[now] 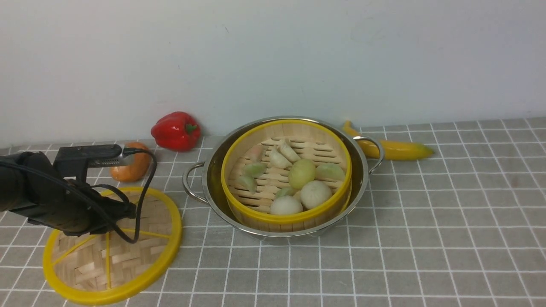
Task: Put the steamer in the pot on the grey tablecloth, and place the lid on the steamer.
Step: 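Grasp the bamboo steamer lid lying on the table by its centre knob, then place the yellow bamboo steamer lid onto the steamer in the pot with the left gripper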
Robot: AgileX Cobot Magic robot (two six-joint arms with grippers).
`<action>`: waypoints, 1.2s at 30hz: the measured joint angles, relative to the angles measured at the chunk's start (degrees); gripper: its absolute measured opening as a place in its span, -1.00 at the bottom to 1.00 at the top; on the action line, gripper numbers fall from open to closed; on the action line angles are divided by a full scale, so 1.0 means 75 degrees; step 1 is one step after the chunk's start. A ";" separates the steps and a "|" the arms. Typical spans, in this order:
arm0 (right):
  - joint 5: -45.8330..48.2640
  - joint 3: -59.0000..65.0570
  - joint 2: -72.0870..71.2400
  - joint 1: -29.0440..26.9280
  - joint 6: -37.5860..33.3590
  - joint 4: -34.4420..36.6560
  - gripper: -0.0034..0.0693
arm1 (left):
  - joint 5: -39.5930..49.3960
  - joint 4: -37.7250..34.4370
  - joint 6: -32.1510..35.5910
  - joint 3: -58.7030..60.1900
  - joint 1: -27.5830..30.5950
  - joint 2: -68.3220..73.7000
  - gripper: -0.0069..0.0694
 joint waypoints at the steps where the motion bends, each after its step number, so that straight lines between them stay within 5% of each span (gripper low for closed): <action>1: 0.0000 0.0000 -0.0061 0.0000 0.0000 -0.0209 0.51 | 0.0385 0.0119 0.0000 -0.0173 0.0000 0.0000 -0.51; 7: -0.0008 0.0213 -0.0342 0.0000 0.0000 -0.1364 0.51 | 0.2999 0.1034 -0.0248 -0.1913 0.0000 -0.0462 -0.51; 12: -0.0008 0.1239 -0.0990 -0.0005 0.0124 -0.2056 0.51 | 0.4008 0.1002 0.0018 -0.3809 -0.0517 -0.0697 -0.51; 23: 0.0052 0.2935 -0.1765 -0.0005 0.0585 -0.2117 0.51 | 0.4237 -0.0180 0.0801 -0.6011 -0.3392 0.0859 -0.51; 36: 0.0051 0.2933 -0.1765 -0.0005 0.0595 -0.1842 0.51 | 0.4131 0.0214 0.0617 -0.6873 -0.4209 0.2453 -0.51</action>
